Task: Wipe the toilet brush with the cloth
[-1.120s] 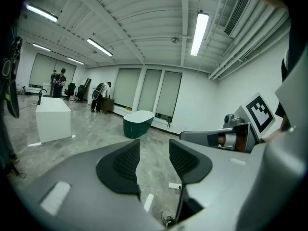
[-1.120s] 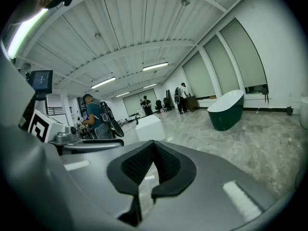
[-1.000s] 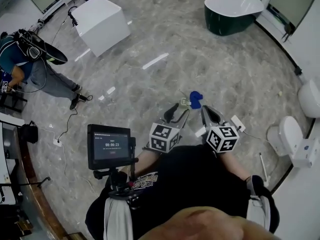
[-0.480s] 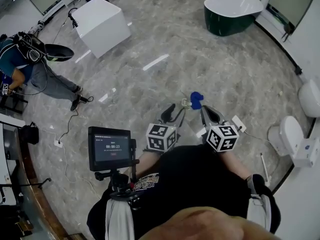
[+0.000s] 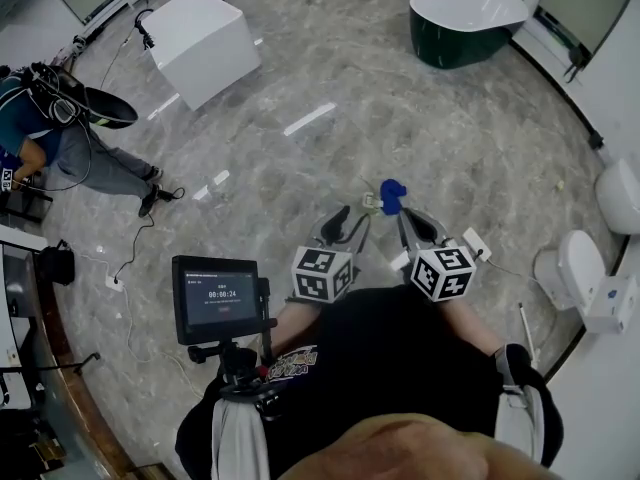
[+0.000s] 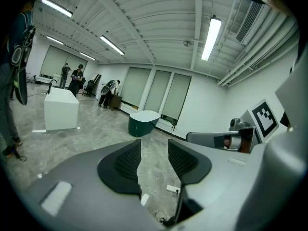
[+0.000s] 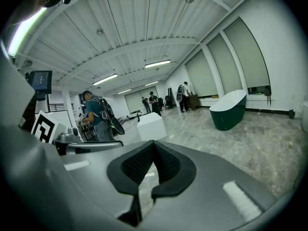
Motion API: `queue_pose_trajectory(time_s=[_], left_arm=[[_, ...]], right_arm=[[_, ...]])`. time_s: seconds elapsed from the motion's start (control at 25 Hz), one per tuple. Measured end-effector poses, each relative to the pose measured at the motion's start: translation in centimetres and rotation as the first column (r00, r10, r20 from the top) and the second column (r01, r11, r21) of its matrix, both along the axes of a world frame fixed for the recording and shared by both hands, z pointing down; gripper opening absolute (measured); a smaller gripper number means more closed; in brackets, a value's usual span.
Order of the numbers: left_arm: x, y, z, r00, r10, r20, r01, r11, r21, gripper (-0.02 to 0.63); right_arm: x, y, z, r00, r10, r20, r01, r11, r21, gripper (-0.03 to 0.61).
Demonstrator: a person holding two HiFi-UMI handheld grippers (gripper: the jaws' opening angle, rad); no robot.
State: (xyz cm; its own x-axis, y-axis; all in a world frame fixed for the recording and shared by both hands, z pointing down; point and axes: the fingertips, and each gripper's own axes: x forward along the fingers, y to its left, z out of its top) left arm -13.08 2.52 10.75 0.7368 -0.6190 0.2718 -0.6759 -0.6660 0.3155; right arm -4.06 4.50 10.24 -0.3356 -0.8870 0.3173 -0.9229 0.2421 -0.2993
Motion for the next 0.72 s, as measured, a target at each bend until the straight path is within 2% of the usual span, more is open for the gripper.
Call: queue_pose_trajectory(time_s=[0.2, 0.48, 0.72], left_arm=[[-0.18, -0.63, -0.37, 1.000, -0.024, 0.003, 0.024, 0.999, 0.022, 0.178], [-0.39, -0.29, 0.37, 1.000, -0.012, -0.007, 0.012, 1.000, -0.014, 0.176], [-0.62, -0.49, 0.33, 1.000, -0.024, -0.007, 0.024, 1.000, -0.012, 0.175]], right_arm=[[0.12, -0.16, 0.10, 1.000, -0.003, -0.006, 0.003, 1.000, 0.002, 0.000], [-0.19, 0.01, 0.49, 1.000, 0.001, 0.002, -0.001, 1.000, -0.003, 0.002], [-0.39, -0.15, 0.54, 1.000, -0.011, 0.001, 0.011, 1.000, -0.006, 0.002]])
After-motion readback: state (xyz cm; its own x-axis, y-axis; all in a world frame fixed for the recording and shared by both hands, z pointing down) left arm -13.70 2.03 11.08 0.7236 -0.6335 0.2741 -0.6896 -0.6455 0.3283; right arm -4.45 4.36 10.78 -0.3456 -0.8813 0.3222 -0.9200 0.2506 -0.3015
